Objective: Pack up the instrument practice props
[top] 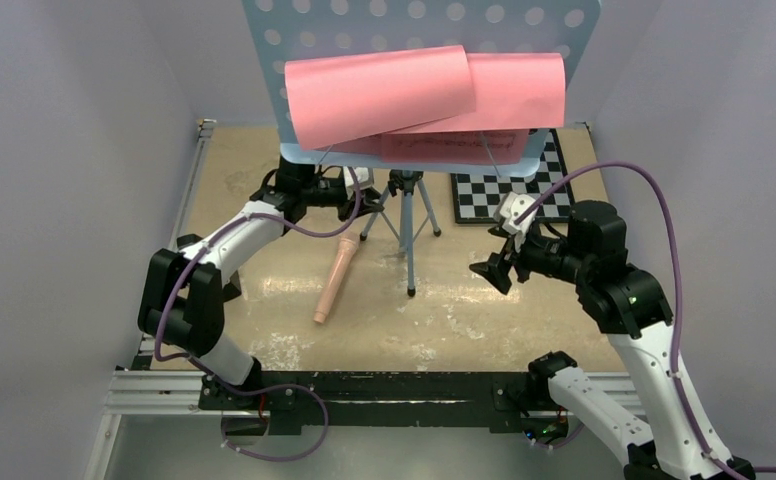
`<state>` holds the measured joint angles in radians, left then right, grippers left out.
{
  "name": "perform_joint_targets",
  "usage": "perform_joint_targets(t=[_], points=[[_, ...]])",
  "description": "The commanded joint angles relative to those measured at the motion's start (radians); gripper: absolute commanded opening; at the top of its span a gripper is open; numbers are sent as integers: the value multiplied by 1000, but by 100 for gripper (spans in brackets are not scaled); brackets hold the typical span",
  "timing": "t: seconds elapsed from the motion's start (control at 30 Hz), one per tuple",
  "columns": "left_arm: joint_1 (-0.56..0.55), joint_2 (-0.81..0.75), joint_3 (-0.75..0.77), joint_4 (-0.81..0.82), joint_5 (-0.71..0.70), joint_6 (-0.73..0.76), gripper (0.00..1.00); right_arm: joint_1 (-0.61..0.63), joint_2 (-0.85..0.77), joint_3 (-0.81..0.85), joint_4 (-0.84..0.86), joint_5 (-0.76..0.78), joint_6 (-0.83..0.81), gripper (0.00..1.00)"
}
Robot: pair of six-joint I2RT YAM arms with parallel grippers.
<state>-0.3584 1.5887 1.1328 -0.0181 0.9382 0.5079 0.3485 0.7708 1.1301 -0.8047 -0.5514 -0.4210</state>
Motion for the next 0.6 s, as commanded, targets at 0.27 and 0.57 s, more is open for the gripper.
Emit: perform_joint_targets(t=[0.27,0.57], points=[[19,-114,-126,-130,-273,-50,69,7,-47,102,-33,-82,6,77],[15,-465,-291,-439,-306,46,99,10,6,278,48,-75,154,77]])
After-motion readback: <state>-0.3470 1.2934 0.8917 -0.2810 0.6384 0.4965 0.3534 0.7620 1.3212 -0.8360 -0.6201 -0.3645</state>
